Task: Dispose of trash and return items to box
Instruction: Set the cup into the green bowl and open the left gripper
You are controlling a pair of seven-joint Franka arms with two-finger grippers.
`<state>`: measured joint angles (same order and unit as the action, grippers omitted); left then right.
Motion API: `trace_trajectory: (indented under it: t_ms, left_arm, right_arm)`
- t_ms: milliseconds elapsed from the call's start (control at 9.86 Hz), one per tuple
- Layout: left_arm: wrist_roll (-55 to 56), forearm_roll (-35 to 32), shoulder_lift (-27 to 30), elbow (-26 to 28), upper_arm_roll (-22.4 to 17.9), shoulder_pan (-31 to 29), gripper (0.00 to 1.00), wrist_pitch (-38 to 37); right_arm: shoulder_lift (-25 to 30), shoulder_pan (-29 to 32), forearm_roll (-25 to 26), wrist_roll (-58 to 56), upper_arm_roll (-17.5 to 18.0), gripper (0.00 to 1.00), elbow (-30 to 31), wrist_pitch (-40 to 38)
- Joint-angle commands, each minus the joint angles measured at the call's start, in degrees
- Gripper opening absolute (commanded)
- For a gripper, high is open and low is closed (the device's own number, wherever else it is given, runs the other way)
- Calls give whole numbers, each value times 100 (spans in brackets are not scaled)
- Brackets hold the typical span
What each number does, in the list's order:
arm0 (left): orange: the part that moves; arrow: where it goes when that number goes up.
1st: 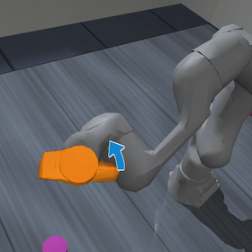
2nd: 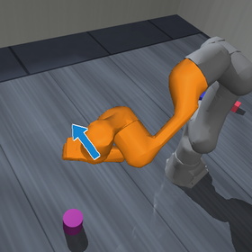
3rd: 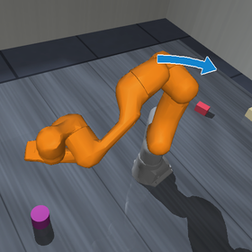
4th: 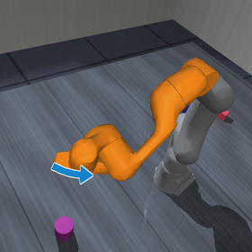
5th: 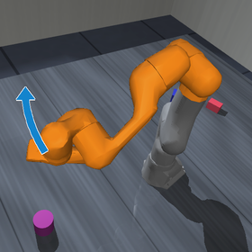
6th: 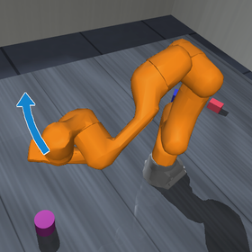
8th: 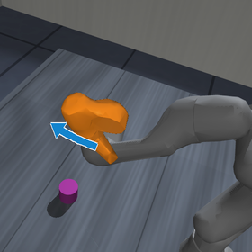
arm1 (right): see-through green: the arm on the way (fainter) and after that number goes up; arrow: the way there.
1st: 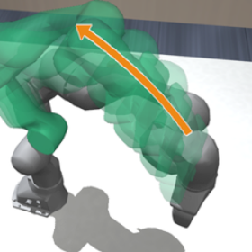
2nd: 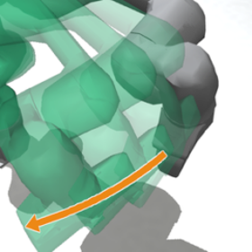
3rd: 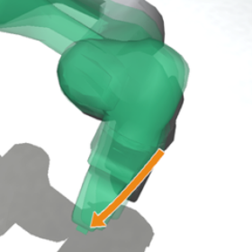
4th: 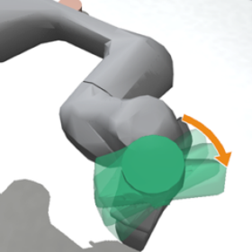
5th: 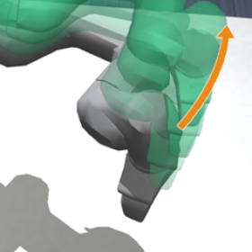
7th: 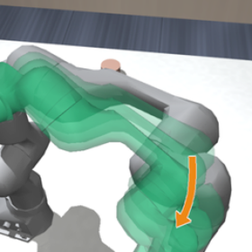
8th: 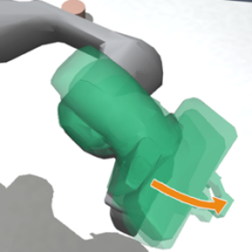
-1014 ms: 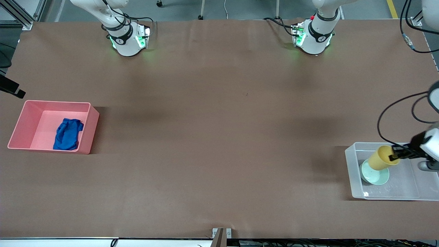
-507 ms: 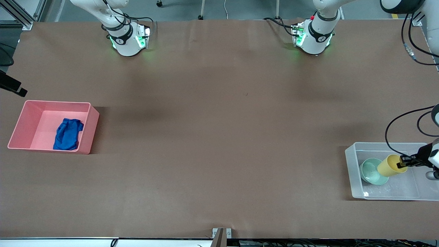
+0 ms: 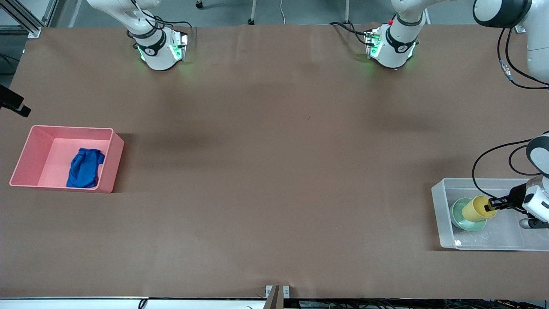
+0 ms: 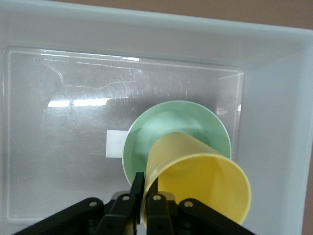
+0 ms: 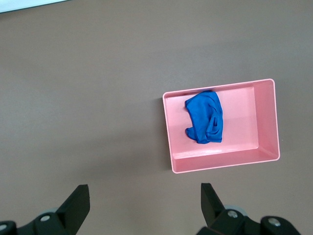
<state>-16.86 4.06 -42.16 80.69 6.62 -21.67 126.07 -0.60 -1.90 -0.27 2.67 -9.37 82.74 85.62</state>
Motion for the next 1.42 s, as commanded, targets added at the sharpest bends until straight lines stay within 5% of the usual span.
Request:
trace_trajectory:
  t_ms: [0, 101, 203, 812, 1319]
  left_arm:
    - [112, -116, -153, -80, 6, 4, 55, 23]
    - [121, -124, -127, -71, 6, -13, 96, 23]
    - [34, -133, -65, -89, 15, -31, 100, 14]
    - [-705, -72, 707, 87, 94, -5, 100, -364]
    - [207, -115, 1789, 676, 778, 31, 100, -932]
  right_arm:
    - [87, -135, 63, -47, -83, 100, 40, 25]
    - [87, -144, 63, -47, -83, 100, 40, 25]
    - [87, -153, 63, -38, -83, 100, 40, 25]
    - [87, -162, 54, -39, -74, 100, 40, 25]
    - [87, -188, 54, -47, -74, 100, 40, 25]
